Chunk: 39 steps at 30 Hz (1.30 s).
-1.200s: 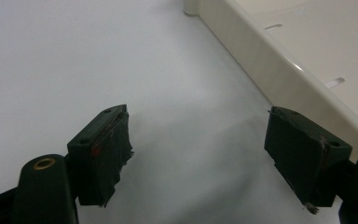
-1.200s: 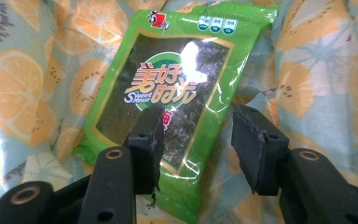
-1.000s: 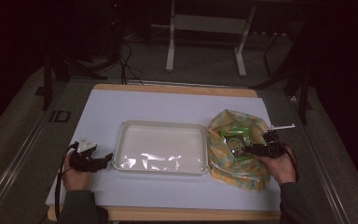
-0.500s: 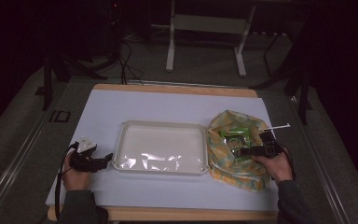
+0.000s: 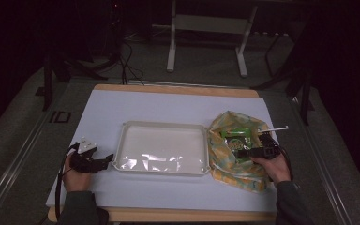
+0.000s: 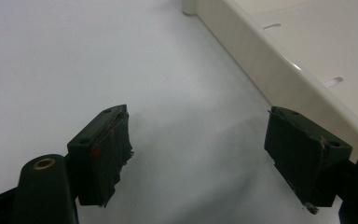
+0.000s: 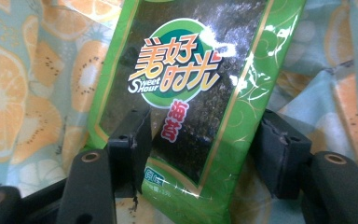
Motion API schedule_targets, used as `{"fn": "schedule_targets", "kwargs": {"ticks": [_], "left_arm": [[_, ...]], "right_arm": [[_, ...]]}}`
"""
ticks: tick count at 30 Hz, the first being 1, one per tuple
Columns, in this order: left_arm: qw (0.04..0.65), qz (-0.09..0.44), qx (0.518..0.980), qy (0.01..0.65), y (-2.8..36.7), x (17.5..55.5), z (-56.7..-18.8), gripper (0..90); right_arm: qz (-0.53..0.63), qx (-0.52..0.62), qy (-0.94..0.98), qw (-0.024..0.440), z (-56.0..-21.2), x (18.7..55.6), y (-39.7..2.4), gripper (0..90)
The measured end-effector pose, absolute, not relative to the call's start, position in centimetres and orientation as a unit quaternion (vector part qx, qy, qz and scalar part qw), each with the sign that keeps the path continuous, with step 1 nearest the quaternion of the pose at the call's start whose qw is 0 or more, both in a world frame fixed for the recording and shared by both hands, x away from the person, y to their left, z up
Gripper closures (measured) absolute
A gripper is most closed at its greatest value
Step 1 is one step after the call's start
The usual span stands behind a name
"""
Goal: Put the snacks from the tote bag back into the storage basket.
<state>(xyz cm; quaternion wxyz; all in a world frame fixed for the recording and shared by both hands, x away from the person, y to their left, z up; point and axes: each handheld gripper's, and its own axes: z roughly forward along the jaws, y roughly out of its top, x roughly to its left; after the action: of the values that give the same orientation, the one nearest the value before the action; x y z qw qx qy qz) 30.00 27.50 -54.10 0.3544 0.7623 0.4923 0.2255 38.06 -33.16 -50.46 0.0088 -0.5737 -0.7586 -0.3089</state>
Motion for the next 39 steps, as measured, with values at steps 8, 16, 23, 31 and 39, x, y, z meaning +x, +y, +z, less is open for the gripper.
{"fn": "schedule_targets", "kwargs": {"ticks": [8, 16, 23, 31, 39], "left_arm": [[0.353, 0.226, 0.763, 0.492, 27.5, 30.0, -54.1, 22.8], [0.353, 0.227, 0.763, 0.491, 27.5, 30.0, -54.1, 22.7], [0.352, 0.228, 0.764, 0.491, 27.4, 30.0, -54.1, 22.7], [0.353, 0.225, 0.765, 0.490, 27.5, 30.0, -54.1, 22.7], [0.352, 0.226, 0.765, 0.490, 27.4, 30.0, -54.1, 22.8]], "right_arm": [[-0.347, -0.572, -0.743, 0.033, -50.0, 37.8, -33.4, 44.7], [-0.393, -0.551, -0.736, 0.030, -48.3, 37.3, -32.9, 51.9], [-0.393, -0.543, -0.742, 0.026, -47.3, 37.9, -31.7, 54.4], [-0.361, -0.576, -0.733, 0.019, -47.3, 39.7, -30.7, 63.0], [-0.358, -0.598, -0.717, 0.013, -46.5, 39.0, -30.9, 70.0]]}}
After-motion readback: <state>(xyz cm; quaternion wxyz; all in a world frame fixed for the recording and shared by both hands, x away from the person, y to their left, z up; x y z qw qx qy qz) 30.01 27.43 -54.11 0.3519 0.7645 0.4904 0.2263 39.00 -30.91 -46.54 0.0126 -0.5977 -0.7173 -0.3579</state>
